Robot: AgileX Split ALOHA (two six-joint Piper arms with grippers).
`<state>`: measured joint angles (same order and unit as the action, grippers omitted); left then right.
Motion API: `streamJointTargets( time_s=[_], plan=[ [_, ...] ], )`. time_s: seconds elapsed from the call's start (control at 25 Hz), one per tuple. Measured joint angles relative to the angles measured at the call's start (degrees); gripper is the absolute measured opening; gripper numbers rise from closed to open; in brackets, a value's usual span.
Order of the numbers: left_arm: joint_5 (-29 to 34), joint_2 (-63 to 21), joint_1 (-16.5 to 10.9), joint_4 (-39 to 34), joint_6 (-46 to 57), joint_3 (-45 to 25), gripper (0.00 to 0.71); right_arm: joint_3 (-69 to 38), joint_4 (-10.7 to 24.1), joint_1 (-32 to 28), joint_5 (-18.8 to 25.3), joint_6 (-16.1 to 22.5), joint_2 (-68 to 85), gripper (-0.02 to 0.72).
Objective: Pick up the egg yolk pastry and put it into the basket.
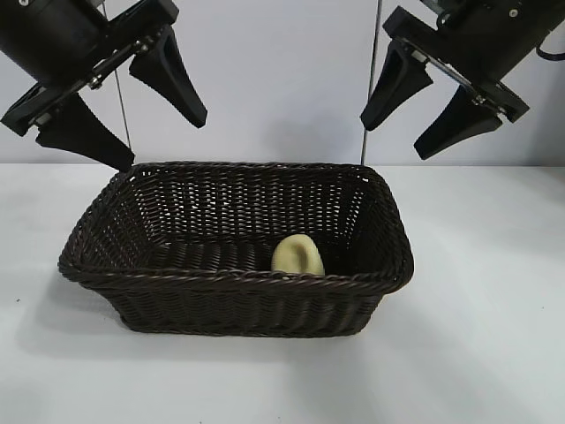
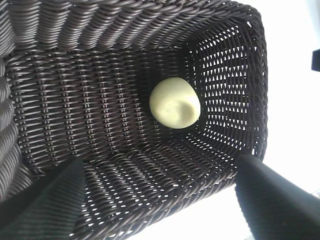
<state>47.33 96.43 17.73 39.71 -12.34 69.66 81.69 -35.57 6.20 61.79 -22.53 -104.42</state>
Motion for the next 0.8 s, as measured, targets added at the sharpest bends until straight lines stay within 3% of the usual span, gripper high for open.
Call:
streamJointTargets(
  time_s=[0.8],
  plan=[
    [-1.5,0.0,0.0,0.0,0.0,0.0,0.596,0.0,-1.7,0.0,-0.2,0.2,0.0,0.537]
  ],
)
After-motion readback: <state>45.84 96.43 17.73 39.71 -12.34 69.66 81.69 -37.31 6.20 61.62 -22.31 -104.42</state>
